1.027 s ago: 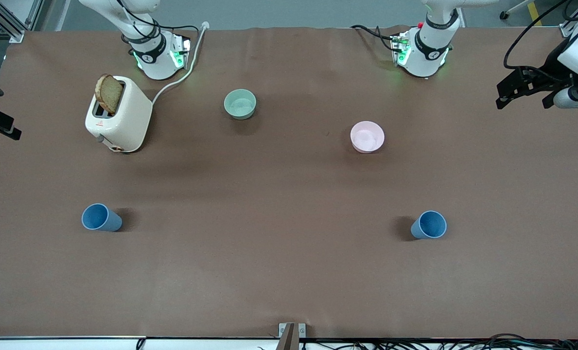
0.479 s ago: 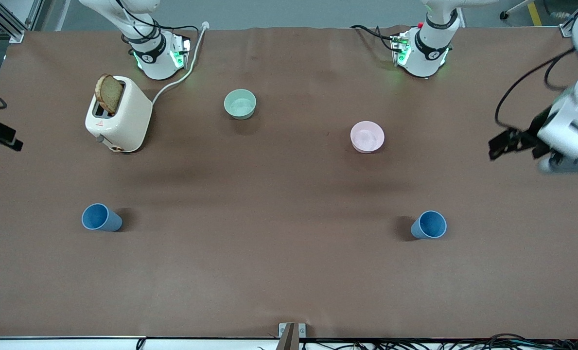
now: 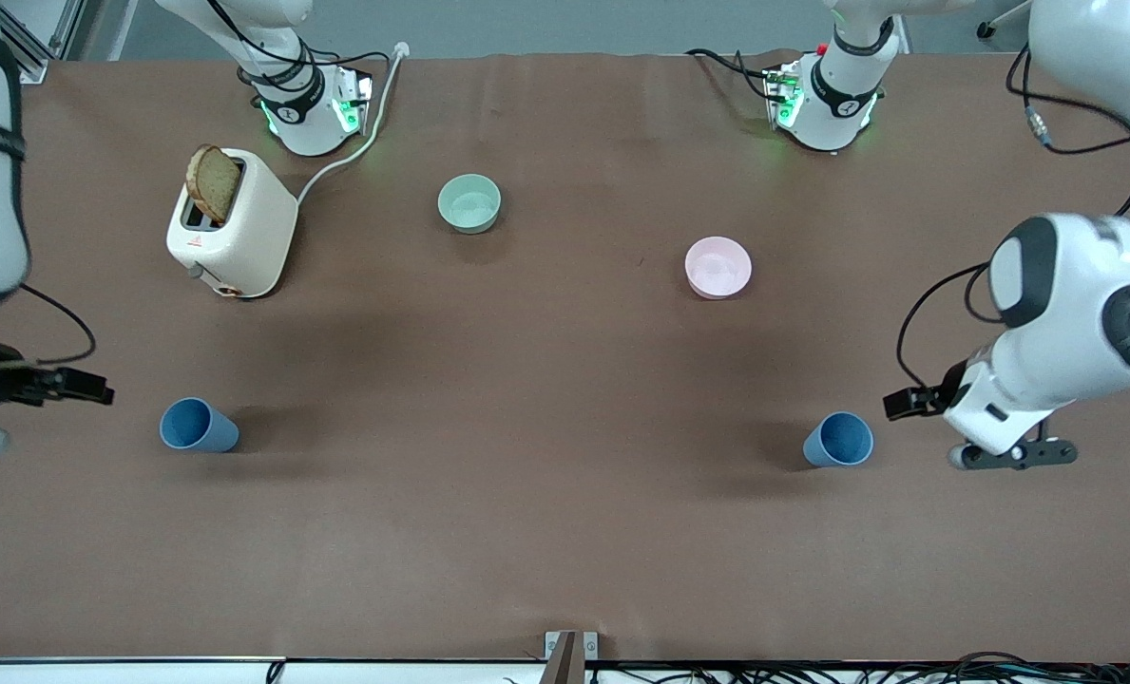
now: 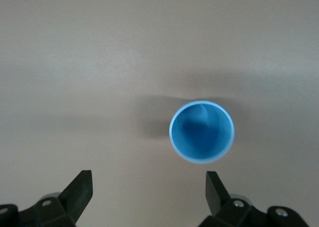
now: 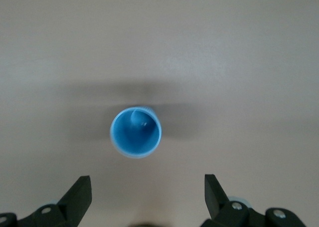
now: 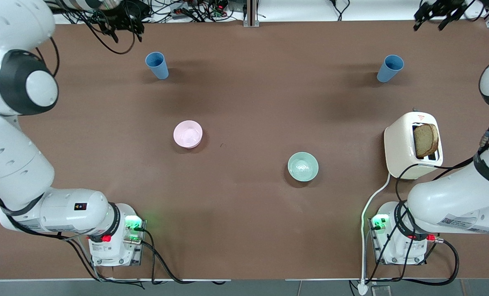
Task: Stack blue cups with both arms
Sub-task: 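Close the left and right grippers around the blue cups' rims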
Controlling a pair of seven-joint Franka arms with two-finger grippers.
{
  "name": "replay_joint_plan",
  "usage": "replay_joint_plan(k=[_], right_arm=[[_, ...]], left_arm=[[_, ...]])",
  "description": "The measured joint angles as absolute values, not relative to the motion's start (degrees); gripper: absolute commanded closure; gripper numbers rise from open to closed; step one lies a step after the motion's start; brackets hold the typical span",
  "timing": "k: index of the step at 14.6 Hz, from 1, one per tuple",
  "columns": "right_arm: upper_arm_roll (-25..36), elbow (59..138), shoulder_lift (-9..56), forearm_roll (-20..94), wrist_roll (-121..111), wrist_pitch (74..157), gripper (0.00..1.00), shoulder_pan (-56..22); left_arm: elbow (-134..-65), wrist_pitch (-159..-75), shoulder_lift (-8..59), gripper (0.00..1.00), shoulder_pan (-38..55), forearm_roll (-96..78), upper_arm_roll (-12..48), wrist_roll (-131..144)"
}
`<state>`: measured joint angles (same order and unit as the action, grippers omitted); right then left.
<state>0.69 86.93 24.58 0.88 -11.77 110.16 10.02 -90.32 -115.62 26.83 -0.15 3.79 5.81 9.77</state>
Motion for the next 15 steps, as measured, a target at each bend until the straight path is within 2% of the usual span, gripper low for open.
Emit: replay_joint_plan(k=[4,6,9,12,14,15], right_arm=[[0.62,95.98,26.26,0.87,-11.95,122.86,0.00,9.86],[0.60,98.95,26.81,0.87,-12.01,126.10,0.00,9.81],[0.59,101.23,28.29,0.88,-12.02,129.74,0.00,9.70],[0.59,102.71,29.55,0.88,-12.04,132.78,0.00,9.68],[0.59,103.63,30.16,0.88,-12.03,135.12,0.10,9.68],[0.60,103.91,30.41,0.88,-12.01,135.73,0.24,9.68]], left_arm=[[-90.29,-121.46,33.15,0.01,0.22,3.83,5.88,13.98],[-90.23,-122.67,34.56,0.20,0.70,3.83,5.94,15.94],[-90.20,-123.68,36.50,0.57,0.96,3.83,5.95,16.79],[-90.15,-124.06,37.91,1.00,0.95,3.83,5.95,16.87],[-90.07,-124.08,37.97,1.00,0.95,3.83,5.98,16.87],[-89.95,-124.08,37.97,1.00,0.96,3.83,6.02,16.87]])
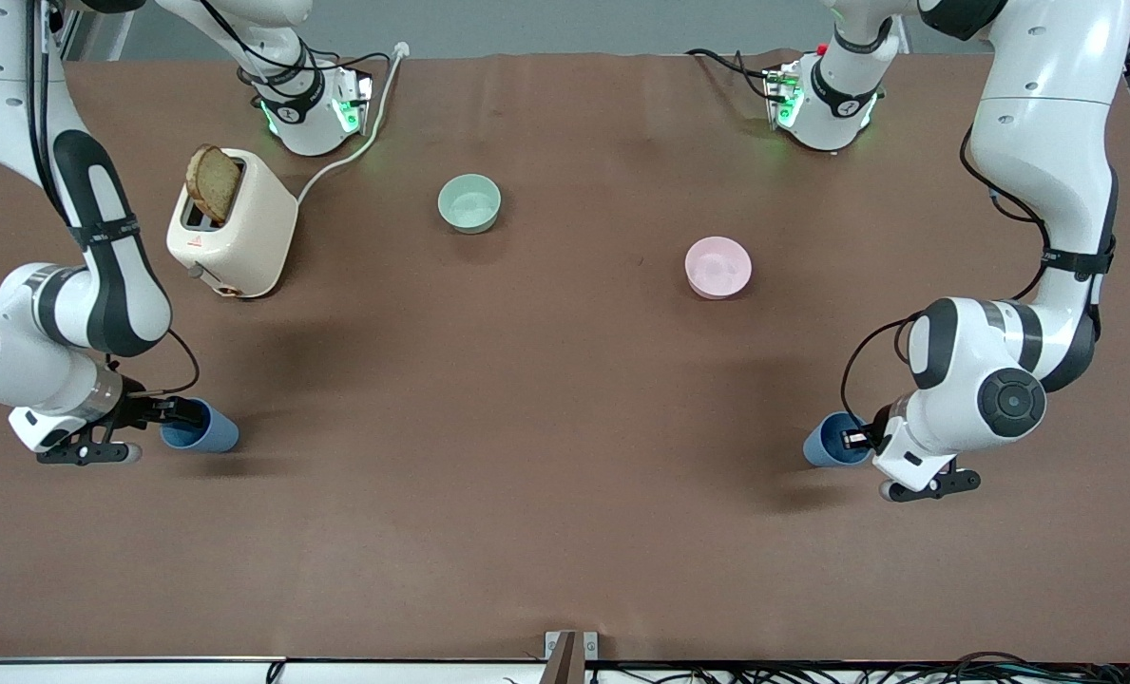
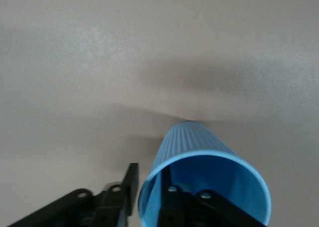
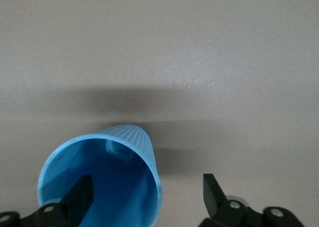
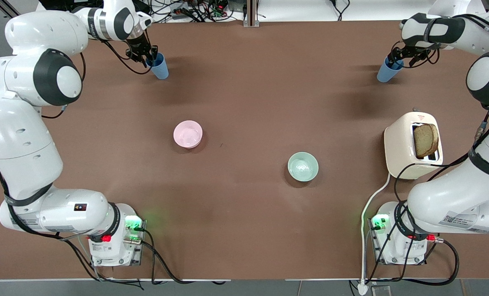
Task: Stack blue cups with both arms
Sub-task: 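Close the left and right grippers around the blue cups' rims, then set the left cup mid-table while the right gripper carries its cup over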
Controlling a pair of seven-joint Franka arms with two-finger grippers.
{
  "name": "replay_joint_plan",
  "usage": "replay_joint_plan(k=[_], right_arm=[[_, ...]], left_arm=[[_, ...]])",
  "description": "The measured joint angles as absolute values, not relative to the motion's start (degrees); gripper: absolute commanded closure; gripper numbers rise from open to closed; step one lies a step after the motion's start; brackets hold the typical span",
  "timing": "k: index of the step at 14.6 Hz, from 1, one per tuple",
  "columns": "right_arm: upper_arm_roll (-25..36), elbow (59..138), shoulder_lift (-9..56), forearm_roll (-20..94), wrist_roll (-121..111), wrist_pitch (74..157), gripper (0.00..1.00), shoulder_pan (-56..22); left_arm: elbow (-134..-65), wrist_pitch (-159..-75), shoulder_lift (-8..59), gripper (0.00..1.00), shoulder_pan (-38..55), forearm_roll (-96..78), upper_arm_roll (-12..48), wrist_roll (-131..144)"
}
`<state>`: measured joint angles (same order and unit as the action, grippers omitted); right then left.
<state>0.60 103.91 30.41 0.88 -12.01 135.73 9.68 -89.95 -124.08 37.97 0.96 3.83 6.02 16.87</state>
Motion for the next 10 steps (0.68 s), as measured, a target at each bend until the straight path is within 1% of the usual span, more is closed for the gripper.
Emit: replay_joint_plan(k=[1,2,3,4,5,7,10], right_arm=[[0.61,104.16,30.60,0.88,-12.01,136.08,0.37,9.69],[0.60,104.34,30.79,0.88,-12.01,136.33,0.54,9.68],[0.59,104.43,30.84,0.88,-11.90,136.38,0.79,9.66],[0.59,104.49,30.88,0.88,-11.79,136.39,0.97,9.66],[0.59,104.51,30.92,0.89,-11.69,136.43,0.99,9.65],[0.60,104.51,30.93,0.89,-11.56,136.53,0.99,9.66],[0.59,104.34,30.90,0.94,-11.50,136.60,0.99,9.65]], left_arm=[[-89.82,-124.08,37.92,1.00,0.96,3.84,6.16,16.87],[-89.43,-123.88,37.53,1.00,1.25,3.83,6.68,16.92],[-89.17,-123.42,37.14,1.00,1.89,3.83,6.81,17.73],[-88.85,-122.25,36.55,1.00,2.97,3.83,7.06,19.89],[-88.56,-120.90,35.72,1.00,4.50,3.83,7.49,22.65],[-88.42,-118.95,33.77,1.00,9.07,3.83,8.66,30.24],[-88.46,-118.30,32.64,1.00,19.05,3.93,9.29,44.00]])
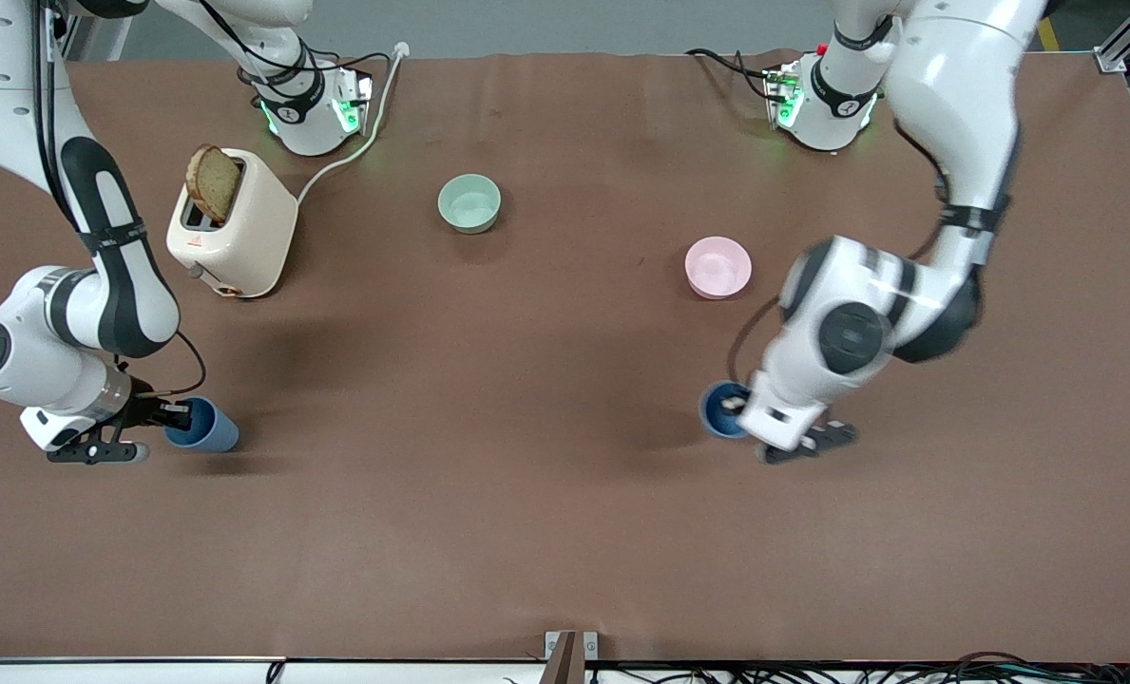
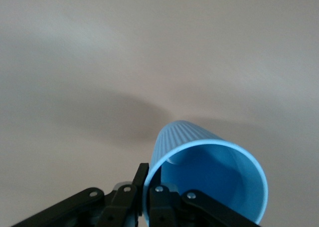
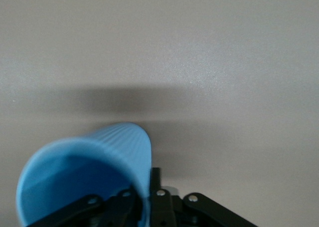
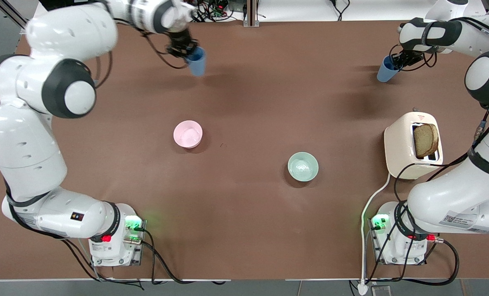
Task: Stack blue cups with both arms
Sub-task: 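Set the left cup mid-table while the right gripper carries its cup over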
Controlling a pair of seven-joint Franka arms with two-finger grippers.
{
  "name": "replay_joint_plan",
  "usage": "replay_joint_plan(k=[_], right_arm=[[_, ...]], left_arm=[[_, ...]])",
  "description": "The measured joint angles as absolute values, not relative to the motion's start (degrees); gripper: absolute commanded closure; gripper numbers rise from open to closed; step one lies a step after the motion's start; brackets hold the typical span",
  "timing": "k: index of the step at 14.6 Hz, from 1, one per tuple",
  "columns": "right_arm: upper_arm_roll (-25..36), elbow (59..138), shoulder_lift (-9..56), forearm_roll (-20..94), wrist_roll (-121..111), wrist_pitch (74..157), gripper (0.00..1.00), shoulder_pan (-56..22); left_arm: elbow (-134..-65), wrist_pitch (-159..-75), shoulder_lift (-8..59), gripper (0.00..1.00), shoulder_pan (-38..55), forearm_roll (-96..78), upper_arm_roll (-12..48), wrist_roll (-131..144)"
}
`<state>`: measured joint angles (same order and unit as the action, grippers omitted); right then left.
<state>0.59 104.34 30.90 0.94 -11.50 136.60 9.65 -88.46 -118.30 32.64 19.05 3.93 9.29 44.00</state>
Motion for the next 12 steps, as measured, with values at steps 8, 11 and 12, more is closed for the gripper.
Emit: replay_joint_plan(k=[8,11,12], right_arm=[[-0.19,88.41,28.83,3.35,-7.32,113.94,0.99,8.20],[-0.55,84.20,26.78,7.29,2.61,106.49,0.99,3.42],[-0.70,83.81,26.00,7.63,7.55,105.59,0.99,0.76]], left_arm=[[-88.78,-125.06,37.91,0.99,32.33,3.93,9.28,64.16],[-88.76,-127.54,39.66,0.54,34.26,3.93,9.27,67.40],[-88.75,-127.93,39.98,0.01,34.48,3.93,9.28,67.77]])
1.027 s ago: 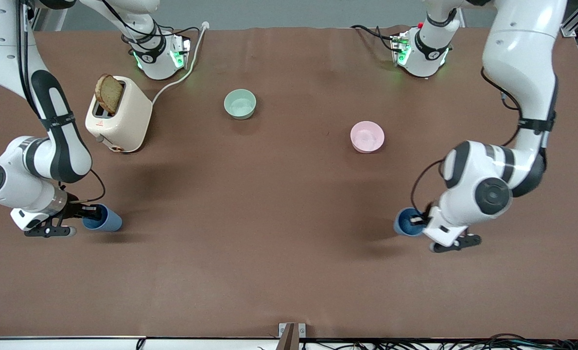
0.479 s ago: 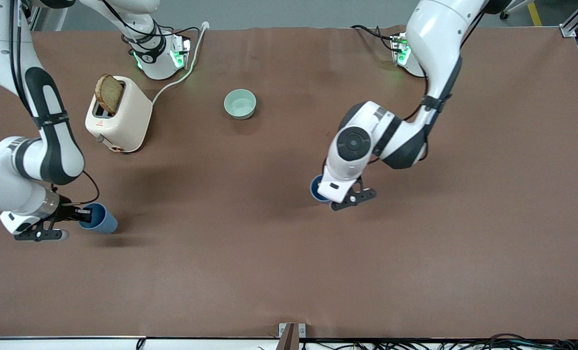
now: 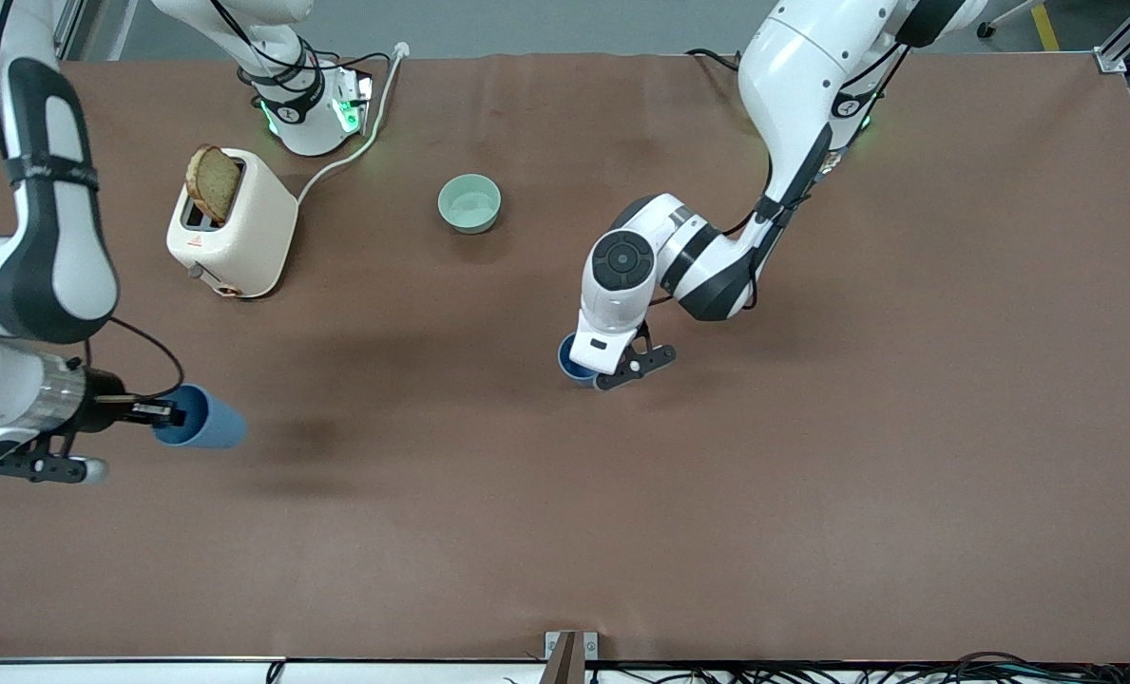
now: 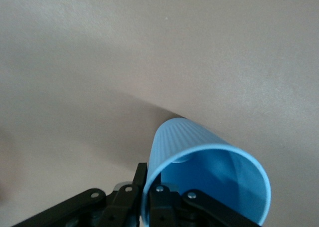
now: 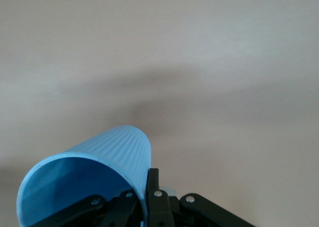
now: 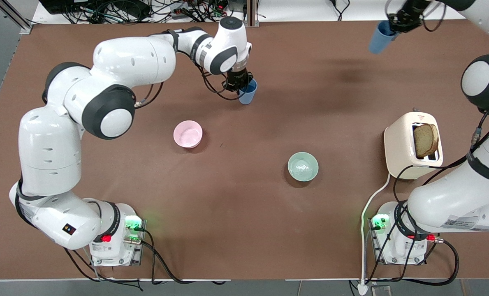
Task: Stack blue cups with both arms
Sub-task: 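Set the left cup mid-table while the right gripper carries its cup over, then hold the right cup above the placed cup while the left gripper withdraws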
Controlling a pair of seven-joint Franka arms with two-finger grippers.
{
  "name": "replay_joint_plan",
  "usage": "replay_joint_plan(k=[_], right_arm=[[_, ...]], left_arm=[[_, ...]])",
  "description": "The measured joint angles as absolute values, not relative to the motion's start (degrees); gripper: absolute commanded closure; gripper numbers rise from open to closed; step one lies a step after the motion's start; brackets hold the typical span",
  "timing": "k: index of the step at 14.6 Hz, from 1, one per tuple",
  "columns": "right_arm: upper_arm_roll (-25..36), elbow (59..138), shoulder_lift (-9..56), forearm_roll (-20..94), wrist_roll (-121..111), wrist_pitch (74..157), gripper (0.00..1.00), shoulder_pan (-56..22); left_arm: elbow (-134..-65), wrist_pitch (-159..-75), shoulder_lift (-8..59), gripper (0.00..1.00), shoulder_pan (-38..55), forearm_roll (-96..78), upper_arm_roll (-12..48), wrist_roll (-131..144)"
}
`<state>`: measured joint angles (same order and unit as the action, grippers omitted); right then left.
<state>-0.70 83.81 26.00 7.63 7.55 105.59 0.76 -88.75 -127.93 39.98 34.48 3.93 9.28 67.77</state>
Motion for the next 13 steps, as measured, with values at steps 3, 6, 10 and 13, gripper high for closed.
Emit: replay_joint_plan(k=[3,6,10,13], right_arm=[[-2.17,83.59,24.39,7.75,22.80,104.89,0.99,-7.80],[-9.27,83.52,24.17,7.68,35.12,105.09,0.99,-10.45],[-19.70,83.52,24.16,7.38,46.99,106.54,0.99,-12.23],[-21.01,83.73,24.70,6.36,53.87,110.86,0.99,-17.31]], left_arm=[[-88.24,-128.60,40.24,0.00,34.39,3.93,9.14,67.83],[-84.12,-126.68,38.34,0.00,33.65,3.94,8.00,67.79],[-80.93,-116.69,27.55,0.00,26.06,4.46,7.11,62.68],[-80.68,-108.14,19.94,0.00,19.90,4.53,7.03,50.58]])
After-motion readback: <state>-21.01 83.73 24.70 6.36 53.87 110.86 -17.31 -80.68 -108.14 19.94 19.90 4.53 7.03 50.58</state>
